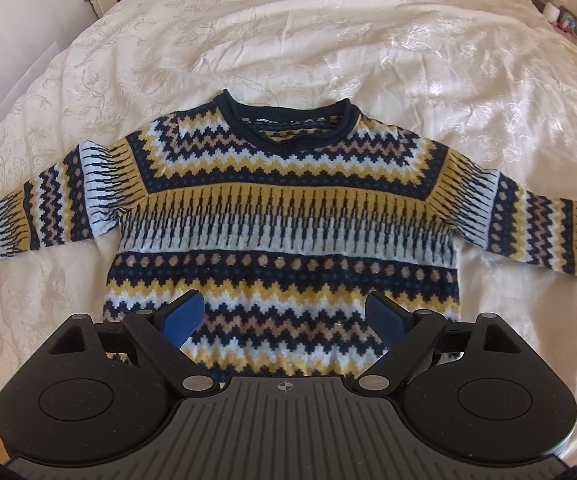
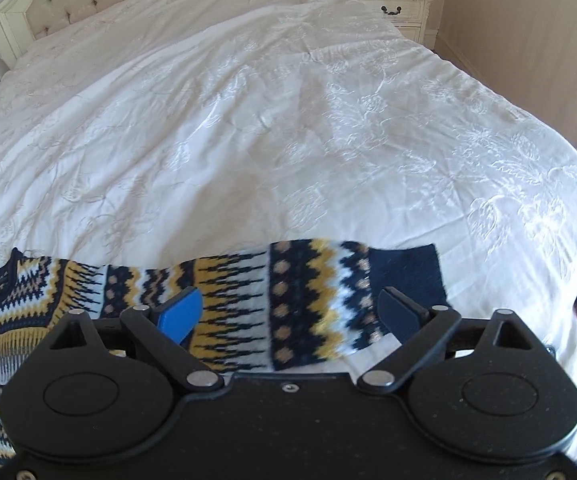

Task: Fold small clothes
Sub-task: 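Move the right tool to the sleeve cuff and grasp it, then carry the cuff with the right tool across the sweater body and release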

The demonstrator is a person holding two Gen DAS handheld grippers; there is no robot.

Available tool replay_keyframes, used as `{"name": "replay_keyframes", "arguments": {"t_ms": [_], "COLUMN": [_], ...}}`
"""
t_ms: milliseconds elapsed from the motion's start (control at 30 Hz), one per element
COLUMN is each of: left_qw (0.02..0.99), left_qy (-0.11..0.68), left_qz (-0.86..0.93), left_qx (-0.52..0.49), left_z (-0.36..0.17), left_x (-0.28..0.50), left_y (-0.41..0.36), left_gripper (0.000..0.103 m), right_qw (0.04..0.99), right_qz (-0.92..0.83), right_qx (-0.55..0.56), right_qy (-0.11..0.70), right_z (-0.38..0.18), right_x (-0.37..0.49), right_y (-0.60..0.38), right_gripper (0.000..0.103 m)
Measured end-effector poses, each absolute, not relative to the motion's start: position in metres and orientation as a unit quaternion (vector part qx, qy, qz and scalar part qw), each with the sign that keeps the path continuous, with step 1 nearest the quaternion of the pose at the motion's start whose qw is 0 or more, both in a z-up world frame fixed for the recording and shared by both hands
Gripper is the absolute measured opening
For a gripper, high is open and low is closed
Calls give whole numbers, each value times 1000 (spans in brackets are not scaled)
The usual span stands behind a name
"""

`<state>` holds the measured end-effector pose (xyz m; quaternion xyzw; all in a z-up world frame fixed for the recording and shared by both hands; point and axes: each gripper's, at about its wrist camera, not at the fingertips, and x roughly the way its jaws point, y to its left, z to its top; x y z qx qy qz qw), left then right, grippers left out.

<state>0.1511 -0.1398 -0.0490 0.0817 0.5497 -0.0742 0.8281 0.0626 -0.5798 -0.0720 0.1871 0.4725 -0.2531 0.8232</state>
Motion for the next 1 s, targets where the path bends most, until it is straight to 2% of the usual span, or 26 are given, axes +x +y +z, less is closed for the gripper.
{"name": "replay_keyframes", "arguments": {"t_ms": [333, 633, 733, 767, 800, 867, 1000], "left_qw": [825, 823, 820, 819, 819, 819, 821], "left_qy": [558, 561, 565, 566, 567, 566, 563], "left_qz": [-42, -23, -23, -24, -26, -29, -37], "left_qx": [82, 88, 89, 89, 89, 90, 89], "left_z": [-49, -49, -52, -53, -54, -55, -55], "left_x": [145, 141, 141, 141, 141, 142, 147], "left_y": [-162, -161, -157, -155, -154, -149, -134], "left_gripper": [88, 88, 88, 88, 88, 88, 88], "right_qw": [794, 777, 781, 784, 784, 784, 793], "right_qz": [-260, -249, -251, -246, -243, -252, -262], "right_qx": [279, 323, 327, 331, 342, 345, 338], "right_qy": [474, 479, 469, 465, 458, 451, 434], "right_z": [-111, -150, -152, -151, -150, -146, -128], "right_x": [35, 27, 27, 26, 27, 31, 43], "right_y": [-666, -679, -675, -674, -673, -669, -651], "right_gripper": [84, 83, 59, 42, 30, 23, 22]}}
